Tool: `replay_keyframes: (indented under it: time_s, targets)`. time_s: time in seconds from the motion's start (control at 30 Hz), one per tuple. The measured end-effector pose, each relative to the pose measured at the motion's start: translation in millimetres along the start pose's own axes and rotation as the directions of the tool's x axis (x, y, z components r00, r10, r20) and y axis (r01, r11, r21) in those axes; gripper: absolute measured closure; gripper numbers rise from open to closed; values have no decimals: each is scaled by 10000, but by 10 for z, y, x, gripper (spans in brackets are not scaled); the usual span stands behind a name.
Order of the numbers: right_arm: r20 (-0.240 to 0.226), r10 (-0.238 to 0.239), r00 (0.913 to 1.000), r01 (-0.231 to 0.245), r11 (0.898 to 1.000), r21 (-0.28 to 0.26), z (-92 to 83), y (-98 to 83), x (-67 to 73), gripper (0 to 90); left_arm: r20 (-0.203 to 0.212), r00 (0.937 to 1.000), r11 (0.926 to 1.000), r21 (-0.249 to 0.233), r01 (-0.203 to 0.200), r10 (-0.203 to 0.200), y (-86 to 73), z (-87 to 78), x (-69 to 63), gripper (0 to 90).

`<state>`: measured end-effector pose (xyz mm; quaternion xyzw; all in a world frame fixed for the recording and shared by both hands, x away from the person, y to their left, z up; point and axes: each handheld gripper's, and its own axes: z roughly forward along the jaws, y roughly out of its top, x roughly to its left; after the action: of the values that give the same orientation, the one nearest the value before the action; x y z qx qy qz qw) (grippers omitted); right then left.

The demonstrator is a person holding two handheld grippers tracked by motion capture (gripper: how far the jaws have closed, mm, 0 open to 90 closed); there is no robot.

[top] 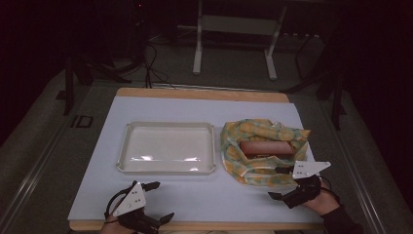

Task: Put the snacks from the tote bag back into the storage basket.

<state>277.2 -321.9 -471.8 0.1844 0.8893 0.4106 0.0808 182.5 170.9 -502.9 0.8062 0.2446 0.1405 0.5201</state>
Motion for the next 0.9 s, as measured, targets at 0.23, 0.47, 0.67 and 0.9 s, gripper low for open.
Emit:
replay_keyframes:
  time_s: [0.23,0.47,0.67,0.9]
  targets:
    - [-119,-316,9994,314,9994,-167,-52,112,-16,110,-11,10000,10000,-6,-65,65,4,2,-8,0]
    - [-85,-568,9984,564,9975,-436,-107,223,-58,111,34,10000,10000,-11,-35,35,1,0,-6,0]
    - [166,-824,9965,833,9946,-617,-161,332,-127,128,49,10000,10000,2,-58,58,1,1,-10,0]
    - [347,-1012,9943,1036,9919,-742,-227,451,-217,136,79,9999,10000,25,-76,76,-1,1,-16,0]
